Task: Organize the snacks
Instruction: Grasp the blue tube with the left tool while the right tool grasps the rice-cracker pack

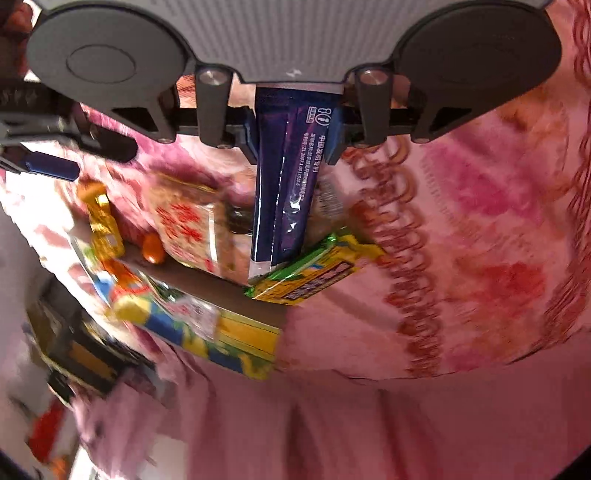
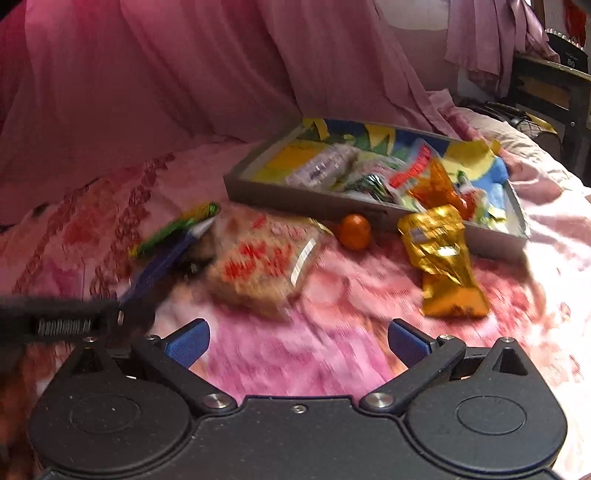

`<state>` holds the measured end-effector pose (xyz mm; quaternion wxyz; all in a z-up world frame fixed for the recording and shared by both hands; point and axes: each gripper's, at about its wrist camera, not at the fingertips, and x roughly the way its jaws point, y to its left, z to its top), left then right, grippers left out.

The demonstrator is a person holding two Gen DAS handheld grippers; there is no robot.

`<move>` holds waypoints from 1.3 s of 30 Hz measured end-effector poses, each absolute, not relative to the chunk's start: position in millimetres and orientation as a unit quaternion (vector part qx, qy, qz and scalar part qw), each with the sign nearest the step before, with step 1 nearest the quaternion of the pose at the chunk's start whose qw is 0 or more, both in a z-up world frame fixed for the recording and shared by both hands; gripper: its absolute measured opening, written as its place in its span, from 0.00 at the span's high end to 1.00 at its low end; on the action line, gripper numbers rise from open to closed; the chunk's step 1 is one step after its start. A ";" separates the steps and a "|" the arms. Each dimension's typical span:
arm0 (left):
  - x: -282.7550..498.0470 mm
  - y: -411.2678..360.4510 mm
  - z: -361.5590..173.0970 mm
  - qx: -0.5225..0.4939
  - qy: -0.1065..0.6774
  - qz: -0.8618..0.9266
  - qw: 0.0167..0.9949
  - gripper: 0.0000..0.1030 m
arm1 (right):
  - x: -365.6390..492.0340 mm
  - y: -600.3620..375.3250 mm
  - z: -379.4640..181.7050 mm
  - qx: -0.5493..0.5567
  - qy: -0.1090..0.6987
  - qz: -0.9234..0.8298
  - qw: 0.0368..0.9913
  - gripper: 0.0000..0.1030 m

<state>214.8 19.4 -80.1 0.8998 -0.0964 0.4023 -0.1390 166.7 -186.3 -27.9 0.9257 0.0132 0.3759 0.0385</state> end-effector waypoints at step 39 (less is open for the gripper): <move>191.4 -0.4 -69.0 -0.117 0.429 -0.096 0.890 0.61 | 172.4 -211.2 -46.1 -0.014 0.486 0.095 0.869 0.27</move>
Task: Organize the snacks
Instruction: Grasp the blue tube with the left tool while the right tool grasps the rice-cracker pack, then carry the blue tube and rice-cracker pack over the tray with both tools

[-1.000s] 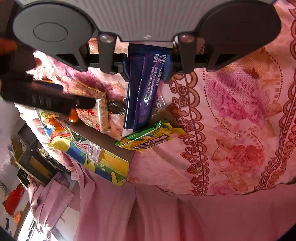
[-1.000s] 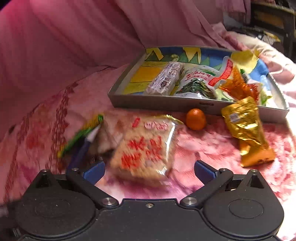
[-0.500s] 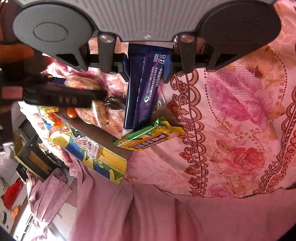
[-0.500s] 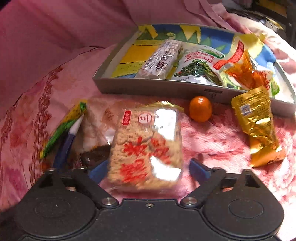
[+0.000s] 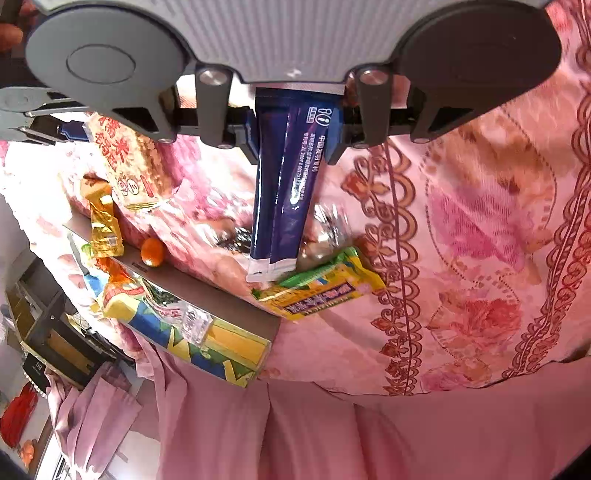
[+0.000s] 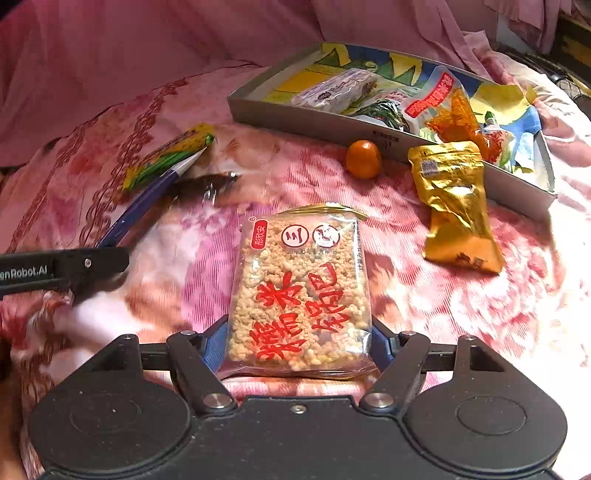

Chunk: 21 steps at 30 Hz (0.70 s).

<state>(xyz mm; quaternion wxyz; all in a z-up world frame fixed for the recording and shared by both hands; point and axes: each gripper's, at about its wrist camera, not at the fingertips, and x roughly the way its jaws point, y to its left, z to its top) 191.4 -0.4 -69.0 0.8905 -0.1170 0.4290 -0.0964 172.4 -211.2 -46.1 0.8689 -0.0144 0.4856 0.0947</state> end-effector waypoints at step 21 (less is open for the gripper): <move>165.6 -30.4 -62.2 -0.083 0.436 -0.057 0.894 0.62 | 168.1 -209.5 -51.4 -0.014 0.449 0.079 0.890 0.26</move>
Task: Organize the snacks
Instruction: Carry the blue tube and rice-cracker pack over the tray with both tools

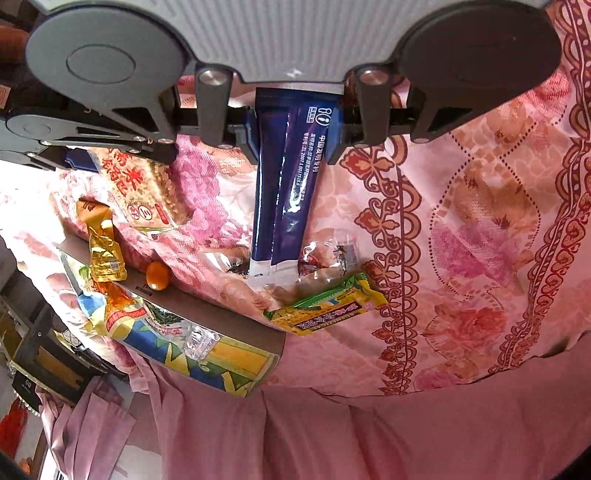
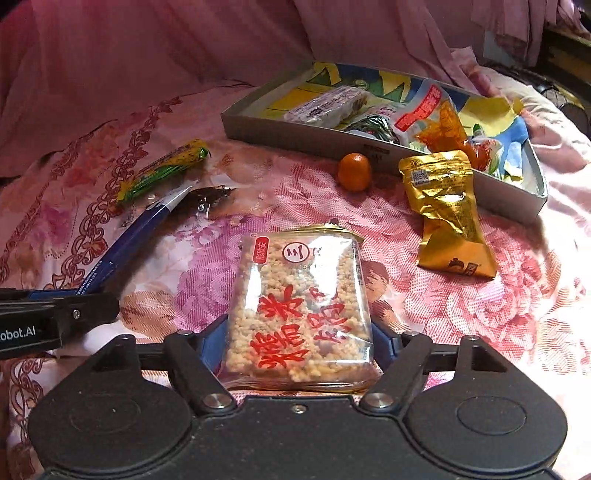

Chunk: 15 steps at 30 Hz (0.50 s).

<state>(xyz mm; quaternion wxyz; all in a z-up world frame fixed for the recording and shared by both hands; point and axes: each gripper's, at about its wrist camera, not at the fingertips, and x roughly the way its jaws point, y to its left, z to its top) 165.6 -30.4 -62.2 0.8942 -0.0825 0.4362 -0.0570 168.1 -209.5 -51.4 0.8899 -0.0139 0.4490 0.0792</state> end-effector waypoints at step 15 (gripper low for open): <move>163.1 -30.1 -45.2 -0.106 0.433 -0.054 0.893 0.62 | 148.8 -210.2 -34.8 -0.064 0.390 0.050 0.917 0.27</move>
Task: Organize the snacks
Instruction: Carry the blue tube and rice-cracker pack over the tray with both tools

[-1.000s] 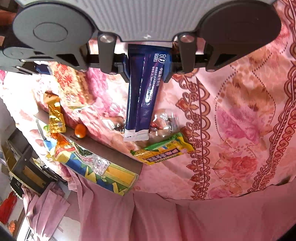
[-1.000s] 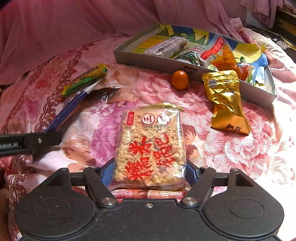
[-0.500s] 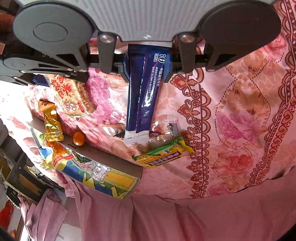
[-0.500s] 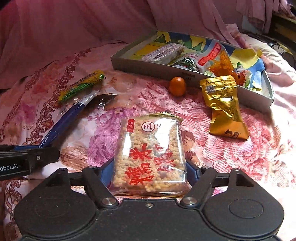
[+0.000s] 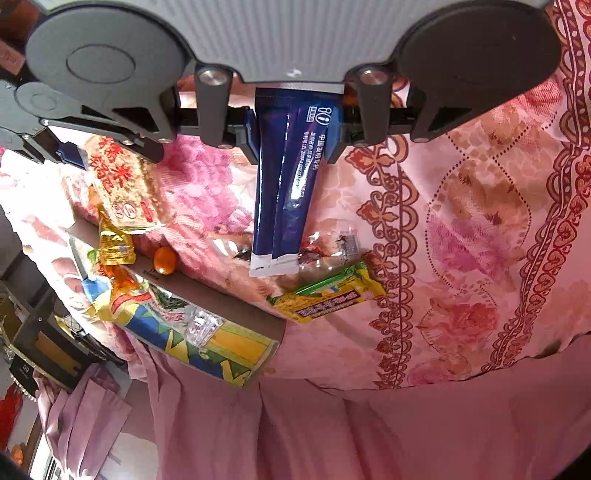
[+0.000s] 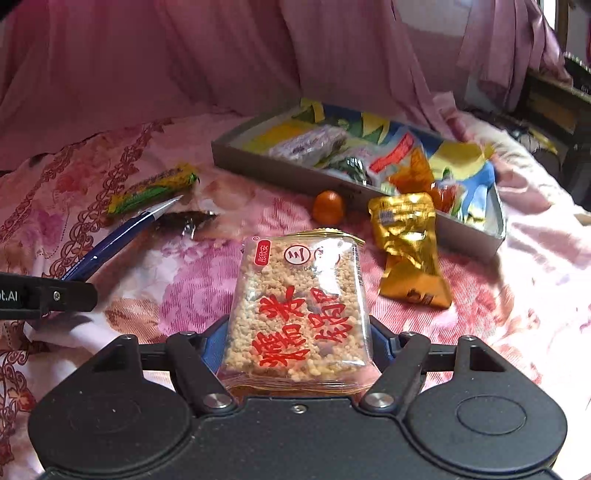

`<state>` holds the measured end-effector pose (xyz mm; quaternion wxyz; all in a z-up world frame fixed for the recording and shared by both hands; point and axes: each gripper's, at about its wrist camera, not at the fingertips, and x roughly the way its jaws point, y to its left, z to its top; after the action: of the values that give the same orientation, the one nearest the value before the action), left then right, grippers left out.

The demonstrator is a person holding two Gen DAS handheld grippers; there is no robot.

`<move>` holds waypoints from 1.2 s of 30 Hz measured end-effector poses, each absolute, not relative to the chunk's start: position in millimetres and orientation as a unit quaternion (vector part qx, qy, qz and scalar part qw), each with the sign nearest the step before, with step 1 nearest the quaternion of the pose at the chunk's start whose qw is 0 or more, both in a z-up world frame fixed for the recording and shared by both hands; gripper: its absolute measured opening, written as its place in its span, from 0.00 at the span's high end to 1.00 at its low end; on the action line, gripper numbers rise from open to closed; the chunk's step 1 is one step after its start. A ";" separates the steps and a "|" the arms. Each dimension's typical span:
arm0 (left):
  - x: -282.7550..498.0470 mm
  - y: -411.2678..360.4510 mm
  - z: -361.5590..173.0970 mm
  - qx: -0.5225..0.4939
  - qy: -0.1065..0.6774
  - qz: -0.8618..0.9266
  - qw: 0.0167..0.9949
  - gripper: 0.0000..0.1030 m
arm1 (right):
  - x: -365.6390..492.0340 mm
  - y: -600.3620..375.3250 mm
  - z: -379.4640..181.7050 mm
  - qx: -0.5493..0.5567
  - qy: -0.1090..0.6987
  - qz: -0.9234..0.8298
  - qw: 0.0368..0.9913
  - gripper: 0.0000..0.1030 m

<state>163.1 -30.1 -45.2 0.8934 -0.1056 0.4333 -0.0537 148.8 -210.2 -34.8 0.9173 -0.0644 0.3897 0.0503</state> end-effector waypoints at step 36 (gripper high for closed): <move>342.2 -173.8 7.6 -0.104 0.365 -0.135 0.915 0.61 | 254.9 -368.0 8.9 0.077 0.244 -0.079 0.964 0.27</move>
<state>342.2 -173.8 7.6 0.9152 -0.1041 0.3654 -0.1347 254.9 -368.0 8.9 0.9636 0.0770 0.2436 -0.0790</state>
